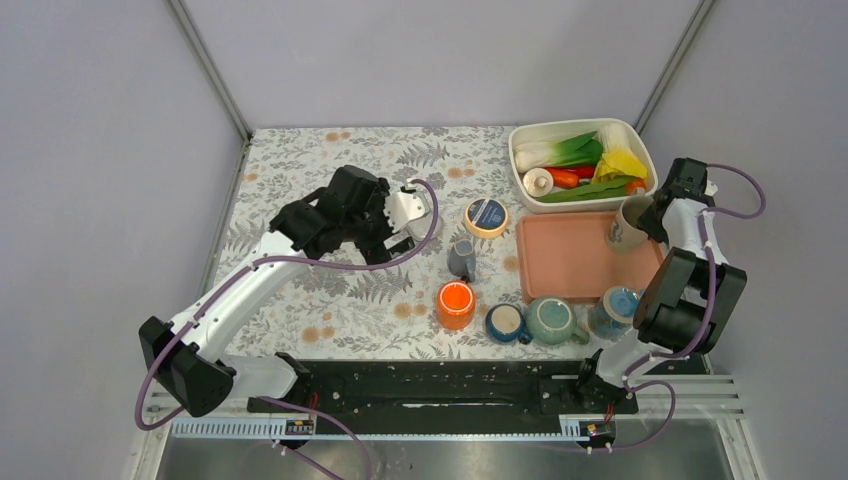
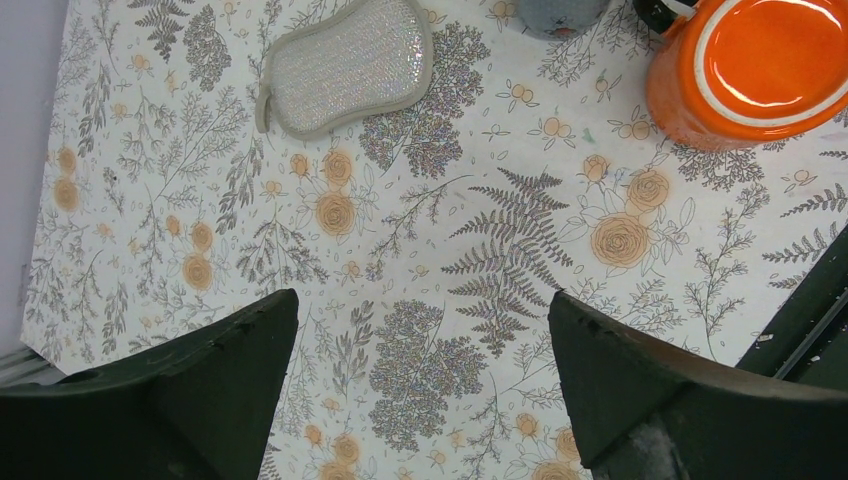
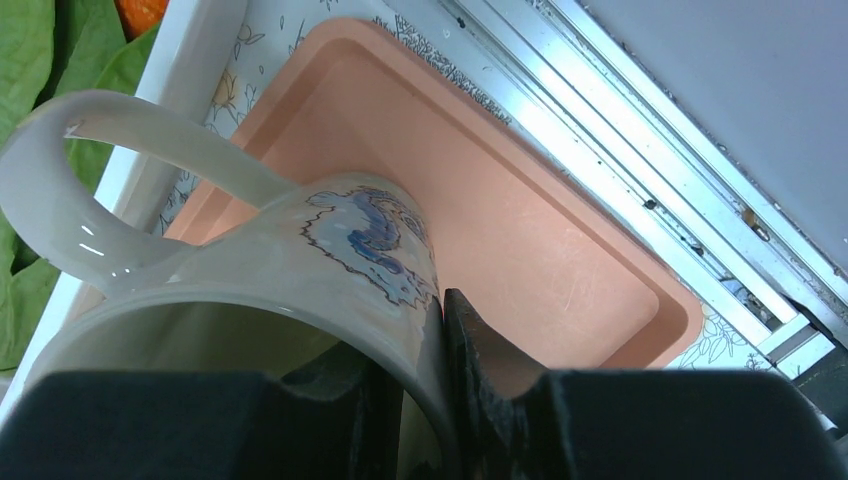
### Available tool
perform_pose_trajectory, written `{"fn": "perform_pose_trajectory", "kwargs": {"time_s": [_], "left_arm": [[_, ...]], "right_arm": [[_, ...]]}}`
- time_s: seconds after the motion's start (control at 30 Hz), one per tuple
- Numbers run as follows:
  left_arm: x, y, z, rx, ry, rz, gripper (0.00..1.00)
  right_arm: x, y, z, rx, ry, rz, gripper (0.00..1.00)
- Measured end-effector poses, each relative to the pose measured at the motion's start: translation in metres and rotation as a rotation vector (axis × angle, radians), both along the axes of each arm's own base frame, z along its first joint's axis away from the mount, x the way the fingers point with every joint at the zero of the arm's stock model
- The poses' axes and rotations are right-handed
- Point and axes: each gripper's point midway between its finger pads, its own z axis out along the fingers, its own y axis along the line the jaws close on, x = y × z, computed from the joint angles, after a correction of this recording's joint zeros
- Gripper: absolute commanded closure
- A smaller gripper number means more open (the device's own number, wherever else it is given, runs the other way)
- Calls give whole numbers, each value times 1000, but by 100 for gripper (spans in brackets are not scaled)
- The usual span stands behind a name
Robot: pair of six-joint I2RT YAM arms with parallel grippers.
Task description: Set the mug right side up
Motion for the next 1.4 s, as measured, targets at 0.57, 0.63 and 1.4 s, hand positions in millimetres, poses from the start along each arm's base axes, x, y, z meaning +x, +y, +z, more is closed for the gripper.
{"fn": "perform_pose_trajectory", "kwargs": {"time_s": [0.57, 0.63, 1.4], "left_arm": [[2, 1, -2, -1, 5, 4, 1], [2, 0, -2, -4, 7, 1, 1], [-6, -103, -39, -34, 141, -190, 14]], "right_arm": [[13, -18, 2, -10, -22, -13, 30], [13, -19, 4, -16, -27, -10, 19], [-18, 130, 179, -78, -496, 489, 0]]}}
